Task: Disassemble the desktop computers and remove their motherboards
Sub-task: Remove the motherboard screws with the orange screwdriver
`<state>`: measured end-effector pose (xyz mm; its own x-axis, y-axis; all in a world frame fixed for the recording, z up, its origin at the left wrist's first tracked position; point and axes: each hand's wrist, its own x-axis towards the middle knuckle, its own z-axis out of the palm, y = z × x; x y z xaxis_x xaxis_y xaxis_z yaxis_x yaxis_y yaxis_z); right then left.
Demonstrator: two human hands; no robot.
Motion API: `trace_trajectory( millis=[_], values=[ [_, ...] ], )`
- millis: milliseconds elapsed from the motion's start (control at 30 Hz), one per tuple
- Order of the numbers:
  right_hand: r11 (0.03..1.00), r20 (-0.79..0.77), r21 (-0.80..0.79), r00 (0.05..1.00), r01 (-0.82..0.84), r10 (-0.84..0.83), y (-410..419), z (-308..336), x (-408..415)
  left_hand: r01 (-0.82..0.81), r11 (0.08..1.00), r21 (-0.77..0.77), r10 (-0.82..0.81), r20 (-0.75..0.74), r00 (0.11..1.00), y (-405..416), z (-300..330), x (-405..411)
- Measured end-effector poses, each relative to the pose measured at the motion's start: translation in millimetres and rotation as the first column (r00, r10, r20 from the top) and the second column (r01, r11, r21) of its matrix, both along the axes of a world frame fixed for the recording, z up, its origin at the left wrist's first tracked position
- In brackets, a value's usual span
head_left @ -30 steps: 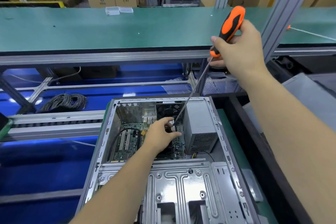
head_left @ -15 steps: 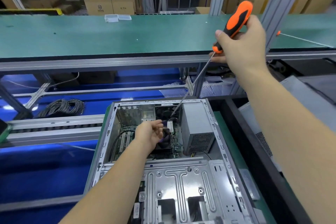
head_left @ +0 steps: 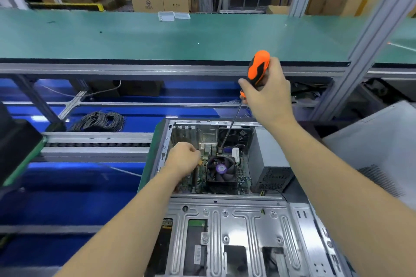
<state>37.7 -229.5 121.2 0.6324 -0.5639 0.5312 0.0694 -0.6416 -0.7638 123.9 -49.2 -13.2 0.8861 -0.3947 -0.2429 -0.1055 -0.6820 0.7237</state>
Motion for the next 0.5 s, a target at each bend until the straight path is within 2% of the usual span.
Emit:
trace_trajectory(
  millis=[33, 100, 133, 200, 233, 300, 433, 500],
  values=[
    [1.0, -0.007, -0.004, 1.0, 0.005, -0.005, 0, -2, 2, 0.1, 0.986, 0.132, -0.113, 0.091, 0.989, 3, -4, 1],
    [1.0, -0.003, -0.001, 1.0, -0.003, 0.003, 0, -7, 7, 0.192, 0.93, 0.314, -0.257, 0.179, 0.95, 6, -10, -3],
    [1.0, 0.009, -0.001, 1.0, -0.01, 0.01, 0, -8, 9, 0.209, 0.912, 0.352, -0.306, 0.248, 0.919, 5, -9, -7],
    [1.0, 0.042, 0.004, 0.999, -0.026, 0.026, 2, -7, 14, 0.258, 0.918, 0.302, -0.373, 0.429, 0.823, 1, 1, -9],
    [0.999, 0.064, 0.01, 0.997, -0.038, 0.038, 3, -7, 17, 0.274, 0.93, 0.247, -0.365, 0.515, 0.775, 1, 8, -4],
    [0.998, 0.094, 0.009, 0.994, -0.056, 0.055, 7, -5, 23, 0.24, 0.95, 0.2, -0.312, 0.589, 0.746, 4, 21, 17],
    [0.996, 0.083, 0.001, 0.992, -0.093, 0.093, 22, -5, 38, 0.064, 0.949, 0.308, -0.238, 0.572, 0.785, 21, 14, 41],
    [0.995, 0.074, 0.007, 0.992, -0.103, 0.102, 28, -9, 45, 0.031, 0.962, 0.271, -0.189, 0.58, 0.793, 24, 4, 40]
  ],
)
